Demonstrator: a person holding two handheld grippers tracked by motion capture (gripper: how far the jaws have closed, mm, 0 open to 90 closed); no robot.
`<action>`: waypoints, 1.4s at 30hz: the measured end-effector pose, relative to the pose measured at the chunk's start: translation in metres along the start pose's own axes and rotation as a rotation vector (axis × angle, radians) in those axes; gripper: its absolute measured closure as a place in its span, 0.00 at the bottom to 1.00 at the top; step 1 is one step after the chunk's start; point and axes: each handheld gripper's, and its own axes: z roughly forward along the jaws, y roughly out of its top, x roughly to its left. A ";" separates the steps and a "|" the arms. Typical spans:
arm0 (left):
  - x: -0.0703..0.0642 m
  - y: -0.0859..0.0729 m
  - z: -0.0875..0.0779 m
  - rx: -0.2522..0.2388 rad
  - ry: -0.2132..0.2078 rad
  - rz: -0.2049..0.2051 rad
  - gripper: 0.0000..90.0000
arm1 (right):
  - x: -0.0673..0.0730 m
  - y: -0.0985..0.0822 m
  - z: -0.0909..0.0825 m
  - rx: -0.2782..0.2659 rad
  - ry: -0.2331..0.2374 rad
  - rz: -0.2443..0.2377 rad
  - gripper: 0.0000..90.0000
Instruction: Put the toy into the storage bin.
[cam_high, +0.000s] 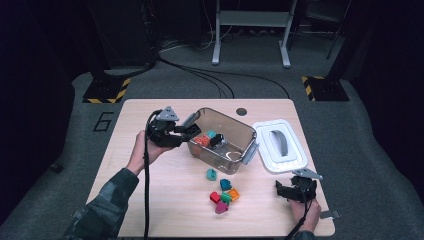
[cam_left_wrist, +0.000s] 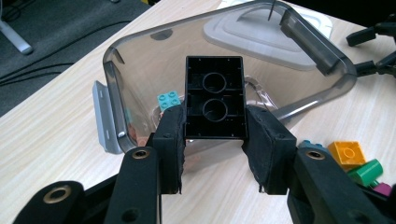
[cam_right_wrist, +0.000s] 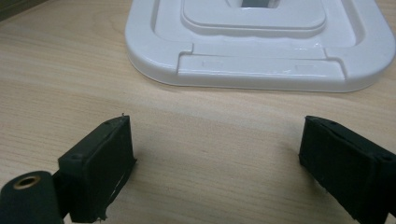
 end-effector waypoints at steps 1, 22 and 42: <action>0.001 0.001 0.001 -0.001 0.000 -0.001 0.66 | 0.000 0.000 0.000 0.000 0.000 0.001 0.10; 0.015 0.013 0.025 0.055 0.010 -0.034 0.66 | 0.000 0.000 0.000 0.000 0.001 0.001 0.10; 0.025 0.003 0.048 0.167 -0.004 -0.102 0.65 | 0.000 0.000 0.000 0.000 0.001 0.001 0.10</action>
